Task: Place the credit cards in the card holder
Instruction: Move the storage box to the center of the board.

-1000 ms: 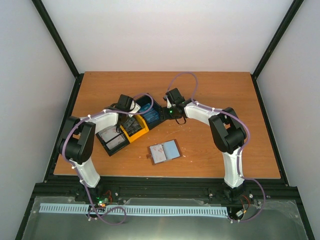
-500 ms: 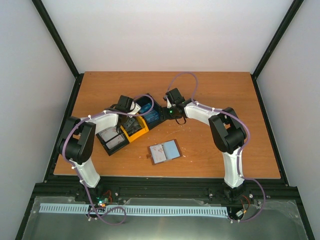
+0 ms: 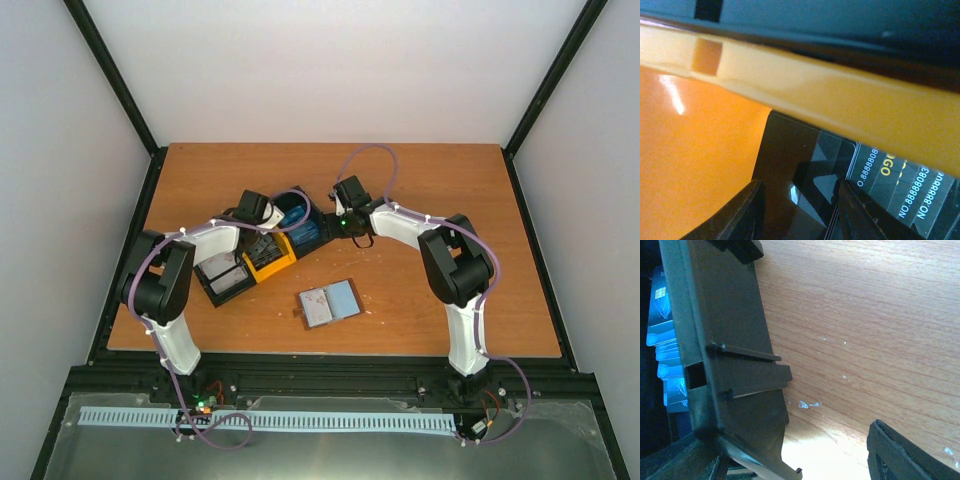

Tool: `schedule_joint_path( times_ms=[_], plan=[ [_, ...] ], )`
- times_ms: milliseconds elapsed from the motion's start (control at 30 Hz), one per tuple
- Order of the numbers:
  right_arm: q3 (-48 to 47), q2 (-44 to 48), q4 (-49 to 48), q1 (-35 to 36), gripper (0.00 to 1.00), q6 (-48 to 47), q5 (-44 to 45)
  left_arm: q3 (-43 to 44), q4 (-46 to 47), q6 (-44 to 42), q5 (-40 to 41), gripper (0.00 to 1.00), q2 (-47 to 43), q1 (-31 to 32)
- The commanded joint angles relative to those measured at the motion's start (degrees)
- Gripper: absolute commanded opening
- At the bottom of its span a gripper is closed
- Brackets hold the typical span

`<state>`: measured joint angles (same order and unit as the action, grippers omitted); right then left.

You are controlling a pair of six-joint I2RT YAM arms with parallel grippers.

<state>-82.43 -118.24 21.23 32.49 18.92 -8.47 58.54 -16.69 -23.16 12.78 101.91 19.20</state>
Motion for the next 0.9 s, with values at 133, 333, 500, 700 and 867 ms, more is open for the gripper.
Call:
schedule_joint_path(
  times_ms=[133,333,500,700,867],
  plan=[
    [2.0,-1.7,4.7,-0.8,0.72,-0.5,1.5,3.7,-0.6,-2.0,3.2,0.41,1.0,-0.8],
    [1.9,-1.8,4.8,-0.8,0.72,-0.5,1.4,5.4,-1.3,-2.5,2.8,0.35,1.0,-0.9],
    [1.9,-1.9,4.8,-0.9,0.72,-0.5,1.4,5.6,-1.3,-2.7,3.0,0.34,1.3,-1.1],
    [1.8,-1.9,4.8,-0.9,0.72,-0.5,1.4,5.6,0.4,-2.8,4.4,0.26,1.3,-1.4],
    [1.7,-2.0,4.9,-0.9,0.72,-0.5,1.4,4.8,3.0,-3.9,6.2,0.21,1.1,-1.4]
  ],
)
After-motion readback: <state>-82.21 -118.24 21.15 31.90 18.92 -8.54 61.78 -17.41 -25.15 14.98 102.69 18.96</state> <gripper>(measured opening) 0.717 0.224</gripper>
